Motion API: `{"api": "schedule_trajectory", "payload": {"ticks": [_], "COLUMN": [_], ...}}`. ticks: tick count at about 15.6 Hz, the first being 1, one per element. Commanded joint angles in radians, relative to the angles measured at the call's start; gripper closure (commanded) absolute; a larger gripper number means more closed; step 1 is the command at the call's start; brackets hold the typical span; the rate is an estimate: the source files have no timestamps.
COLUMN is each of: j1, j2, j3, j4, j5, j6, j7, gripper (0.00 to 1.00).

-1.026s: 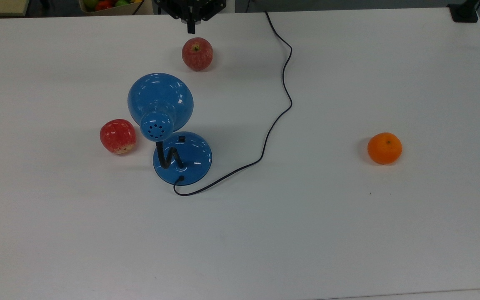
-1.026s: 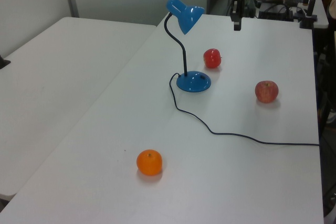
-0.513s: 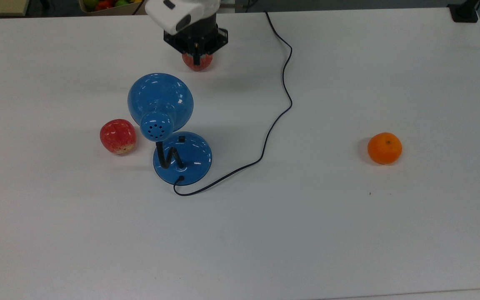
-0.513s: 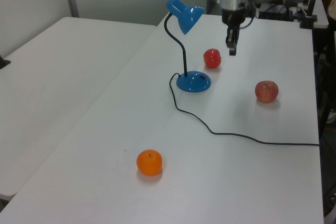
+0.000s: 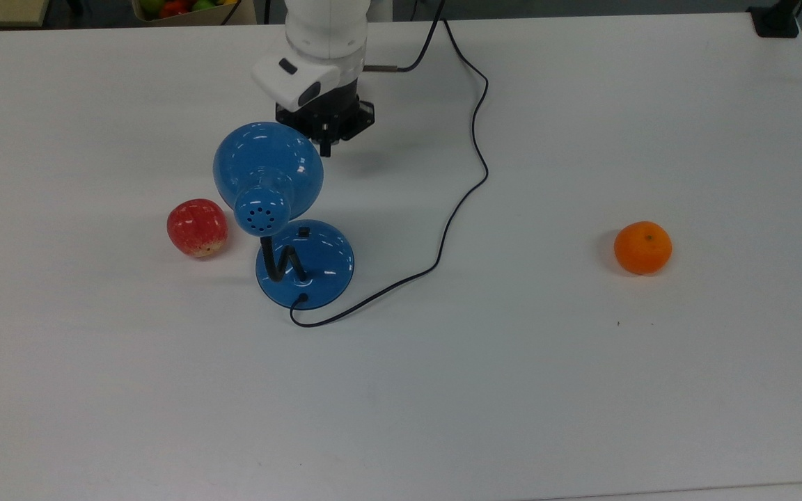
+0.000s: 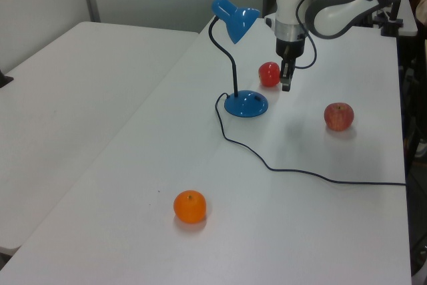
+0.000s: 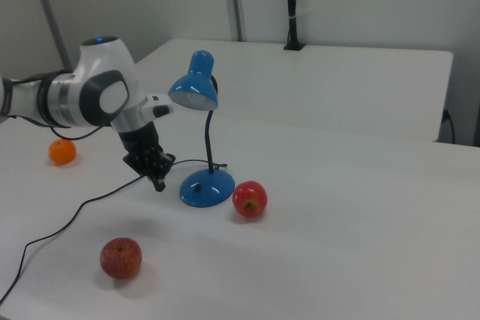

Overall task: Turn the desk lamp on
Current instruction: 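Lower the gripper beside the lamp neck toward the base switch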

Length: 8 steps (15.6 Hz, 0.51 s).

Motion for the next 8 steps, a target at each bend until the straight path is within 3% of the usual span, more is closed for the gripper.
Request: {"api": "schedule_trajectory", "payload": {"ticks": [1, 8], "j1": [-0.025, -0.077], "j2": [0.034, 0.119], "j3": [-0.004, -0.006], "j4": [-0.024, -0.017], "j5": [-0.013, -0.016], "j6": [0.126, 0.352], "j7": [0.024, 0.096], "gripper": [1.0, 1.0]}}
